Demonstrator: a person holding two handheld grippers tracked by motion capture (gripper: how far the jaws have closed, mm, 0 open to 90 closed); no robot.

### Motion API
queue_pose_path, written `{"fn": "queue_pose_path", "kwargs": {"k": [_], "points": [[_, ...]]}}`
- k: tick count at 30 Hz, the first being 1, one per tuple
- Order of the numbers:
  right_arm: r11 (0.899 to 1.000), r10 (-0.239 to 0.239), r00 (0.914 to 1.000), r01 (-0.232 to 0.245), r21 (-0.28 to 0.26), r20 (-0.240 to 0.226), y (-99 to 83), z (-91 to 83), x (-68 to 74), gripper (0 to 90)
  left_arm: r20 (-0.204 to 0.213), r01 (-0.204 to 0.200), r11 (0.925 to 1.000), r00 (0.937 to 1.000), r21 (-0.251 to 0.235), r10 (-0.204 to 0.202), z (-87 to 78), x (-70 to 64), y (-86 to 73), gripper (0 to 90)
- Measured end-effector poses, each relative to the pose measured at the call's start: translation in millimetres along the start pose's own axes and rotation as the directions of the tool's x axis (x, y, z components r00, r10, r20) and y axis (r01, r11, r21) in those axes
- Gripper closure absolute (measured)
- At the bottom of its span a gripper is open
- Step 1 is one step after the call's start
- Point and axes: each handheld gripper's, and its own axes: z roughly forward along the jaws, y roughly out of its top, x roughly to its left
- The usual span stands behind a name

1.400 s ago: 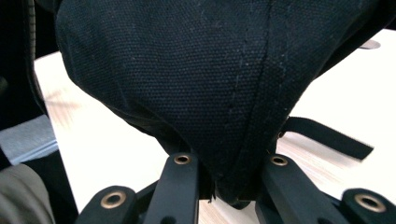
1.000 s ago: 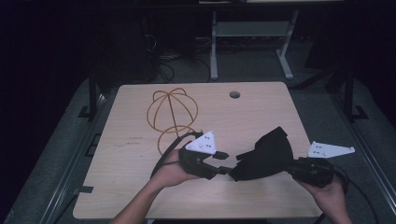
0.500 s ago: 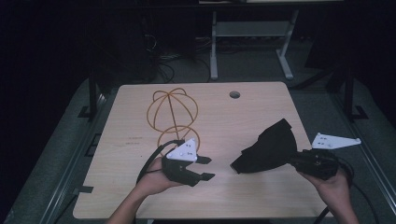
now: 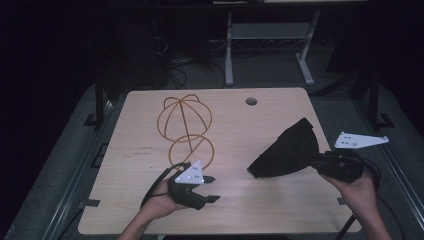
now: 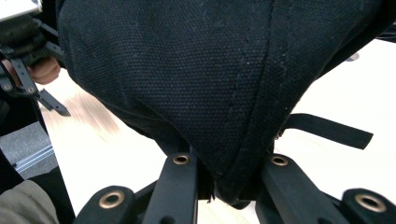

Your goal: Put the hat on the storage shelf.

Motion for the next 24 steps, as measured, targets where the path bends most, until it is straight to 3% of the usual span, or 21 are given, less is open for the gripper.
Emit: {"fn": "queue_pose_path", "kwargs": {"k": [6, 17, 24], "points": [[1.0, -0.01, 0.9999, 0.01, 0.006, -0.009, 11.2, 4.5, 1.1, 81.0, -0.024, -0.014, 0.9996, 0.9996, 0.024, 0.014, 2.6, -2.0, -8.8, 38.1], [0.999, -0.032, 0.9987, 0.032, 0.004, -0.04, 31.8, 8.7, 1.7, 80.9, -0.037, 0.0, 0.9997, 0.9993, 0.022, 0.001, 1.3, 0.3, -13.4, 34.5], [0.997, -0.078, 0.9952, 0.079, 0.008, -0.058, 61.5, 20.0, 8.4, 80.9, -0.05, 0.014, 0.9998, 0.9987, 0.017, -0.013, -1.3, 3.8, -16.7, 34.5]]}}
